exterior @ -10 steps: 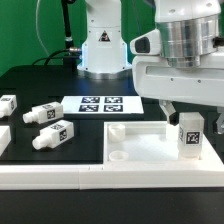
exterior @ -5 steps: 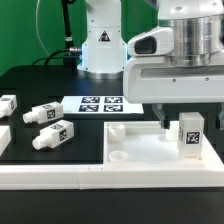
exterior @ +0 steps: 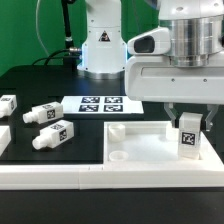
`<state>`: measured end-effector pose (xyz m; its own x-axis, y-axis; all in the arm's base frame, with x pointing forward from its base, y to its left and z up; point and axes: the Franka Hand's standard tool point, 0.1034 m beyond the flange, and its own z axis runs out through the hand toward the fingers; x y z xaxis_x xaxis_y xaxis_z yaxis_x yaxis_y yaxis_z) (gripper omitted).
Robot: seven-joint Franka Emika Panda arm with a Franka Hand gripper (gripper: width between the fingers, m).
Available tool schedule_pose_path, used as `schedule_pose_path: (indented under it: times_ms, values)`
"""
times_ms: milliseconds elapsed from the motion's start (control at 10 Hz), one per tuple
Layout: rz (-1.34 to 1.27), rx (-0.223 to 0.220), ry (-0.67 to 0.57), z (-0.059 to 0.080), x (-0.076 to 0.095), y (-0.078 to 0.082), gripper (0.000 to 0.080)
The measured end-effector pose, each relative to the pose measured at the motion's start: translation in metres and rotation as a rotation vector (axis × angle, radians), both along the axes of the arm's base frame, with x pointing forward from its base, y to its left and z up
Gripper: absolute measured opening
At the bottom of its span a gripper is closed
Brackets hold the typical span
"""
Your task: Assemble one leg
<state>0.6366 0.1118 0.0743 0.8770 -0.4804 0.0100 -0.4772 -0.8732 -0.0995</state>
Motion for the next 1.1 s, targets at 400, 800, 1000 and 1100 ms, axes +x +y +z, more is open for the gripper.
schedule_pose_path:
  times_ms: [400,800,1000,1100]
  values:
    - [-0.570,0.025,0.062,-0.0004,-0.0001,0.0052,0.0287]
    - [-1.025,0.123,0.114,-0.0017,0.0038,0.0039,0.0287]
    - [-0.934,0.114,0.099,-0.0019,0.0041,0.0029,0.0287]
    - [-0.675,0.091,0.056,-0.0016,0.0057,0.0001,0.0433]
